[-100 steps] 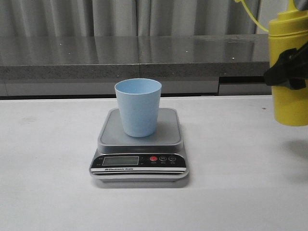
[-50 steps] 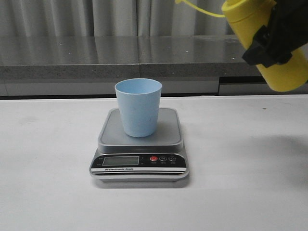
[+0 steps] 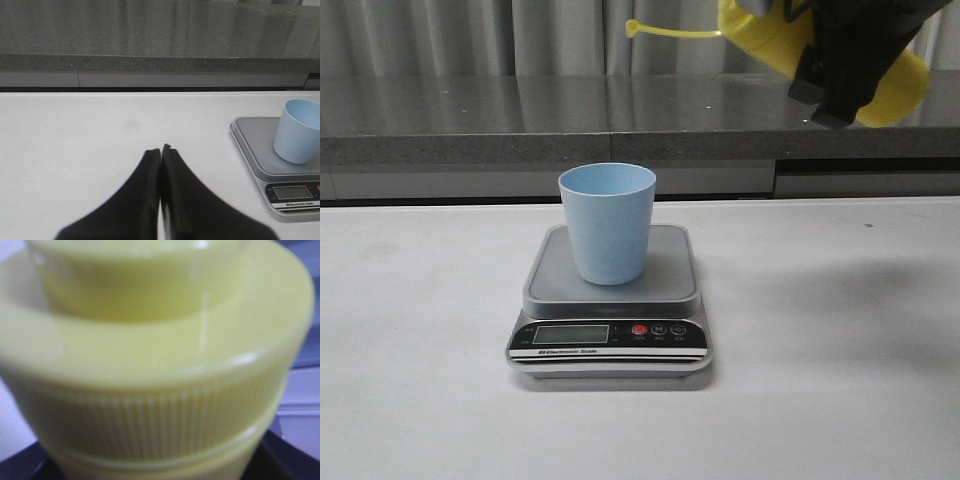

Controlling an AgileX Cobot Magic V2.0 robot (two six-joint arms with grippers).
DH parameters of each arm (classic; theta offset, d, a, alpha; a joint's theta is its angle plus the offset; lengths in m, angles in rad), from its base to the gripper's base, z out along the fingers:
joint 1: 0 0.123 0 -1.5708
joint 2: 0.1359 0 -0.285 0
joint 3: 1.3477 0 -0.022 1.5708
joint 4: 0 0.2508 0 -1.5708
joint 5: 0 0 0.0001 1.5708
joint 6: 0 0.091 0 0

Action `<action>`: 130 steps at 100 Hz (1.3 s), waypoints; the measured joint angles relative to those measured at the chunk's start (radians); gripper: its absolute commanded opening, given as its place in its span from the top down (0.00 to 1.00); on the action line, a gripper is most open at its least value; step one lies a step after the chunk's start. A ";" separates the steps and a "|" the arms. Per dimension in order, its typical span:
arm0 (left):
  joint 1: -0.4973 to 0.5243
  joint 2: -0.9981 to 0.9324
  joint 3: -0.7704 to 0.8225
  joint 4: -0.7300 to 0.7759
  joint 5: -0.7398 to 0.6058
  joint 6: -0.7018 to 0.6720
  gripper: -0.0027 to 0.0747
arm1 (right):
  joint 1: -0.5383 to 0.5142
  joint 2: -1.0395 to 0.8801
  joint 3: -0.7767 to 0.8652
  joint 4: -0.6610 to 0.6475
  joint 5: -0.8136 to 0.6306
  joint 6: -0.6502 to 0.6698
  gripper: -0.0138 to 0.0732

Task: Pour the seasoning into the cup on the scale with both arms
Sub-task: 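Lift the yellow bottle with the right gripper toward the cup, then tilt the bottle nozzle down over the blue cup with the right gripper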

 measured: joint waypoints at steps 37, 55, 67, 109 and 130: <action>0.000 0.000 0.000 0.000 0.000 0.000 0.99 | 0.033 0.071 0.000 -0.166 0.080 0.004 0.45; 0.000 0.000 0.000 0.000 0.000 0.000 0.99 | 0.062 0.113 -0.003 -0.168 0.099 -0.077 0.45; 0.000 0.000 0.000 0.000 0.000 0.000 0.99 | 0.078 0.120 -0.003 -0.168 0.114 -0.170 0.45; 0.000 0.000 0.000 0.000 0.000 0.000 0.99 | 0.101 0.122 -0.042 -0.170 0.165 -0.254 0.45; 0.000 0.000 0.000 0.000 0.000 0.000 0.99 | 0.135 0.167 -0.101 -0.170 0.229 -0.304 0.45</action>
